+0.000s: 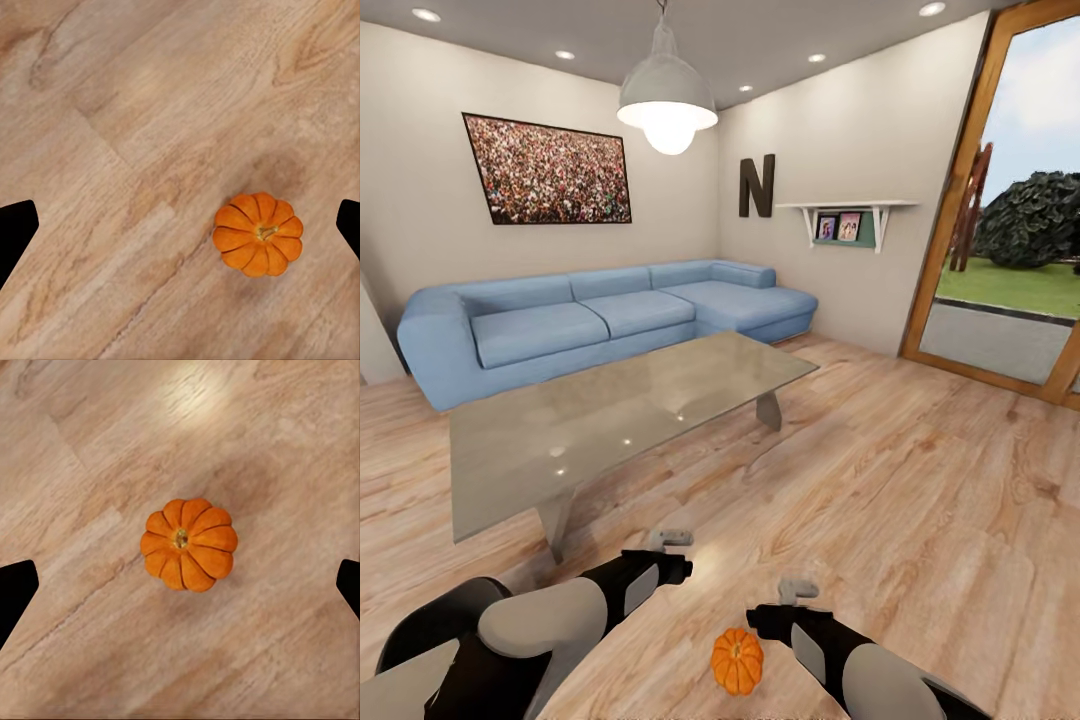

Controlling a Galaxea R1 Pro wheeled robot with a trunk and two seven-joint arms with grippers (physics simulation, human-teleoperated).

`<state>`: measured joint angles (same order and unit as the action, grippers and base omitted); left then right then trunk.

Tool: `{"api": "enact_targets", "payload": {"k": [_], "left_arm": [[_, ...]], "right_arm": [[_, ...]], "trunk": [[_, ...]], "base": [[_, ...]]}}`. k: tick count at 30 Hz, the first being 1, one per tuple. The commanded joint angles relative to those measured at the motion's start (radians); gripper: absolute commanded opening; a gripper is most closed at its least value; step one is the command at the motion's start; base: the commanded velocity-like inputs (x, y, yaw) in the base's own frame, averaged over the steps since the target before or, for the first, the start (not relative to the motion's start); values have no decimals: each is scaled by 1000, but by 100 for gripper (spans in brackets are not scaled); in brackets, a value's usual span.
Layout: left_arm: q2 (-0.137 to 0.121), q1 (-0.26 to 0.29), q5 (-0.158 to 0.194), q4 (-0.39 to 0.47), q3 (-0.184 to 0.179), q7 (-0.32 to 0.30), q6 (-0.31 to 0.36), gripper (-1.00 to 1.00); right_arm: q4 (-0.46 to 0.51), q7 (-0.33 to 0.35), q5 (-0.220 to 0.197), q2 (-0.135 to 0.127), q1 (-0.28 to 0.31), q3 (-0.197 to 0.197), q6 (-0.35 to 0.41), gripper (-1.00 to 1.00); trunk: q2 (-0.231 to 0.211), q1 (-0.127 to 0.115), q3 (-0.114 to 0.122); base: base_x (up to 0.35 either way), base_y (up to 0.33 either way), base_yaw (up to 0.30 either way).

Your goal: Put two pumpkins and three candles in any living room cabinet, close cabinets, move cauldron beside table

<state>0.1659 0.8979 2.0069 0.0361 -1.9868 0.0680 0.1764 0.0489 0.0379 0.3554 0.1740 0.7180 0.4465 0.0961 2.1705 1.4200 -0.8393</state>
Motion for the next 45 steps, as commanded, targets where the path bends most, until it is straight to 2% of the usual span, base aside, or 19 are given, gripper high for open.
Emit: {"api": "enact_targets", "payload": {"k": [1,5,11,15,20,22,26,35,45], "left_arm": [[0,1,9,2,-7,6,4,100],[-1,1,9,1,-7,6,7,100],[-1,1,9,1,-6,6,8,100],[0,1,9,1,-6,7,8,100],[0,1,8,1,-7,7,9,100],[-1,1,8,0,-7,7,9,100],[-2,1,9,-1,-6,7,3,100],[-2,1,9,-1,-7,26,4,100],[-1,1,8,2,-6,33,0,100]], "right_arm": [[3,0,10,0,0,9,24,100],[4,-15,13,0,0,8,102,100],[16,-34,16,0,0,8,294,100],[17,-23,16,0,0,8,335,100],[17,40,16,0,0,8,338,100],[16,70,16,0,0,7,326,100],[5,182,18,0,0,4,243,100],[3,190,55,0,0,4,222,100],[3,188,60,0,0,5,219,100]], "trunk": [[8,4,-4],[36,19,-17],[78,42,-35],[106,57,-48],[141,77,-64],[141,77,-64],[141,77,-64],[141,77,-64],[141,77,-64]], "base": [[0,0,0],[0,0,0],[0,0,0],[0,0,0],[0,0,0],[0,0,0],[0,0,0],[218,0,0],[209,0,0]]}}
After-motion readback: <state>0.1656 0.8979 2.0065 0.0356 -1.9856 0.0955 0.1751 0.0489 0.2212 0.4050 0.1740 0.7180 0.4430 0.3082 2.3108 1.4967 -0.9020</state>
